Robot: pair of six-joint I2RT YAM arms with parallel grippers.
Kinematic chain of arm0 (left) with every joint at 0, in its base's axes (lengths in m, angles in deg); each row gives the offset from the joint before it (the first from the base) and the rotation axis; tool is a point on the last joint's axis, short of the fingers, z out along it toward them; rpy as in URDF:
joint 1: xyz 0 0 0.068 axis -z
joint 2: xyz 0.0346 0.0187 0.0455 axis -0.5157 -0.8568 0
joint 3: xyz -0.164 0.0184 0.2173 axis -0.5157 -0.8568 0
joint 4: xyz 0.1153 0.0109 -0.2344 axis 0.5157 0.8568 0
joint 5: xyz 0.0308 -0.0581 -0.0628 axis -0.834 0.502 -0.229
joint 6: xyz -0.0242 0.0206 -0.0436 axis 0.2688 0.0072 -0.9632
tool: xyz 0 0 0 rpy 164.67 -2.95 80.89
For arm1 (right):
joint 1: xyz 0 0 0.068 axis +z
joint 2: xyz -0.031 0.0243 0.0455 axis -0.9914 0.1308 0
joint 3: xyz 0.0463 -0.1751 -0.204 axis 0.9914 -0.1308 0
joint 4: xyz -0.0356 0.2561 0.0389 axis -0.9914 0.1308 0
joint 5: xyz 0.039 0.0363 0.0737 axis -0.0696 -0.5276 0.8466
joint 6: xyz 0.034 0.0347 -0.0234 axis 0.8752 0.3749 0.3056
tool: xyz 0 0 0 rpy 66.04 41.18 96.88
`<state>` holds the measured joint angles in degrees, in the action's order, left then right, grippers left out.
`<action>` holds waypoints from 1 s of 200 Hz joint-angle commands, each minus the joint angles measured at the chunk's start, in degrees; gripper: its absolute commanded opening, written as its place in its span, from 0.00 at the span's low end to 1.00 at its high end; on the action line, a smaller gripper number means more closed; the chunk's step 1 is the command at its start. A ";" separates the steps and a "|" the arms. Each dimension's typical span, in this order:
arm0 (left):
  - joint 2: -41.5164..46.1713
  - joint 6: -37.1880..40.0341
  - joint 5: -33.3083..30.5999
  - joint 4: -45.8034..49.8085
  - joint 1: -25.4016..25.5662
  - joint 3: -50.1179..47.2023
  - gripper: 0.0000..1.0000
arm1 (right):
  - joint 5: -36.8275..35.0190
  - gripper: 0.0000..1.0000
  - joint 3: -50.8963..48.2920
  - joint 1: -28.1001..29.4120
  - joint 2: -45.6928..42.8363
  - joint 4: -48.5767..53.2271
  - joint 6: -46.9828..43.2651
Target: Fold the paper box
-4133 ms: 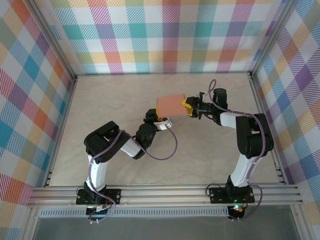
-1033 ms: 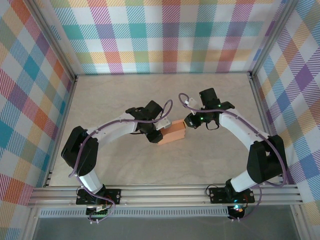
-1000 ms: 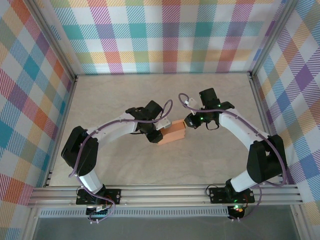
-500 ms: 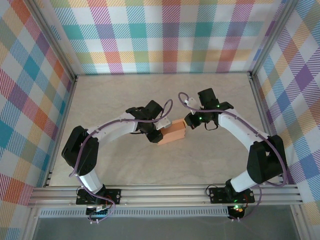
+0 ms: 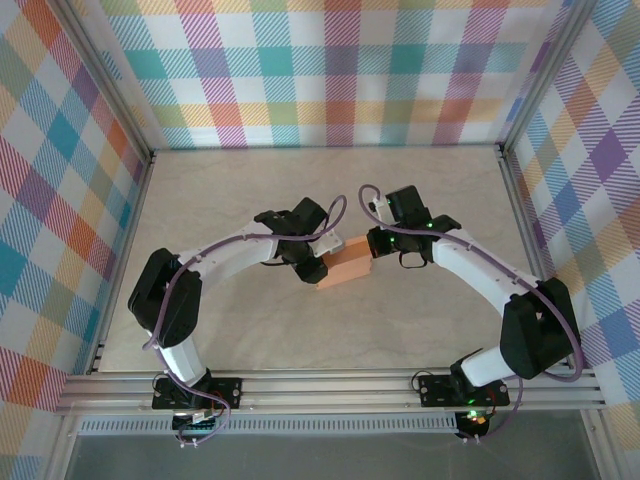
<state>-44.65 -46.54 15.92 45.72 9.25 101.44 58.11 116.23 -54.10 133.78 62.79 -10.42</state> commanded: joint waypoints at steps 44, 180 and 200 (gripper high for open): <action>-3.13 -0.62 -3.35 0.13 -0.13 -0.45 0.33 | -0.98 0.00 -9.07 1.23 -4.50 -8.74 5.24; -10.28 7.32 -3.91 -0.36 -2.68 9.53 0.51 | -4.29 0.00 -13.23 2.04 -6.18 -15.68 4.54; -8.91 6.23 -3.83 -0.88 -2.51 8.84 0.61 | -5.13 0.00 -12.40 2.20 -6.03 -14.60 4.23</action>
<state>-53.22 -38.93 13.39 46.33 7.00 110.96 51.40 103.88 -53.12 128.75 46.16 -6.31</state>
